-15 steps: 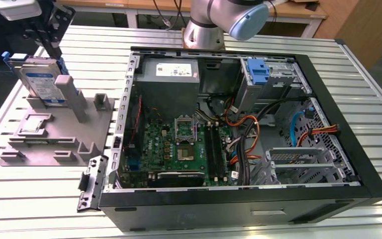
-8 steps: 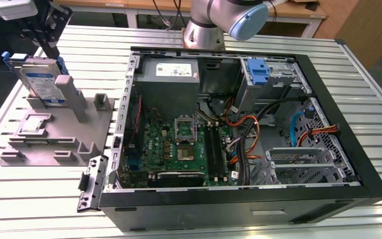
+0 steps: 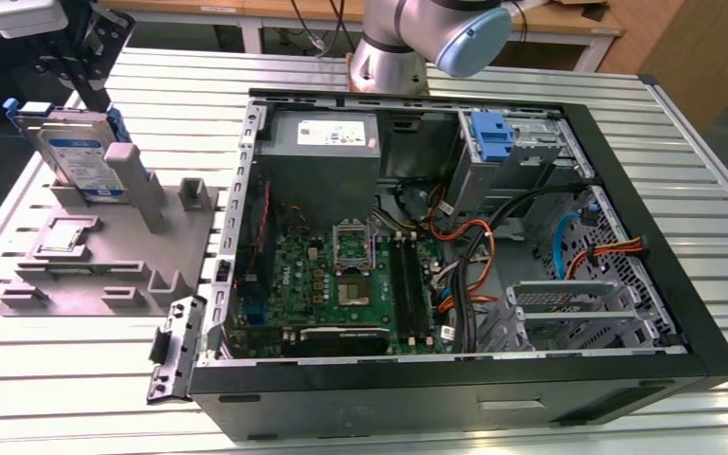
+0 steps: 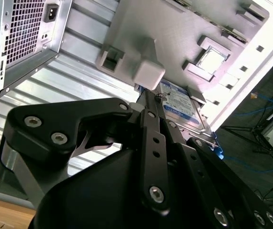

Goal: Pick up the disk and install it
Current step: 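Reach for the disk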

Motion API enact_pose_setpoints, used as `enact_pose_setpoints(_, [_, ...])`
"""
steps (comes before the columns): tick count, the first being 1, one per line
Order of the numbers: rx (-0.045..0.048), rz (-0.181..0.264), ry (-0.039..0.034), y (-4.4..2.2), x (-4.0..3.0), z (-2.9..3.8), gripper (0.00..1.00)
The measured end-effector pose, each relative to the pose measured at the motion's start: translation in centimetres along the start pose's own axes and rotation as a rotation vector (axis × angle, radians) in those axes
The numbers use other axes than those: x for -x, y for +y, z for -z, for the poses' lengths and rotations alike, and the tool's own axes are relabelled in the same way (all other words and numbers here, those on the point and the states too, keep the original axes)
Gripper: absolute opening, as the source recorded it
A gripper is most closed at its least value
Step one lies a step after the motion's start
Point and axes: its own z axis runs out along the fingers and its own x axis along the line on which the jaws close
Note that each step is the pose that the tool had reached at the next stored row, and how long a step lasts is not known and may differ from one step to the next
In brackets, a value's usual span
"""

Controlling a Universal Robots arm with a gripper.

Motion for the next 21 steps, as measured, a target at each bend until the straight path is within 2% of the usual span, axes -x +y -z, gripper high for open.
enact_pose_setpoints(12, [0.0001, 0.000, -0.0001, -0.02, -0.71, -0.04, 0.10])
enact_pose_setpoints(21, [0.0001, 0.000, -0.0002, -0.04, -1.48, -0.15, 0.10])
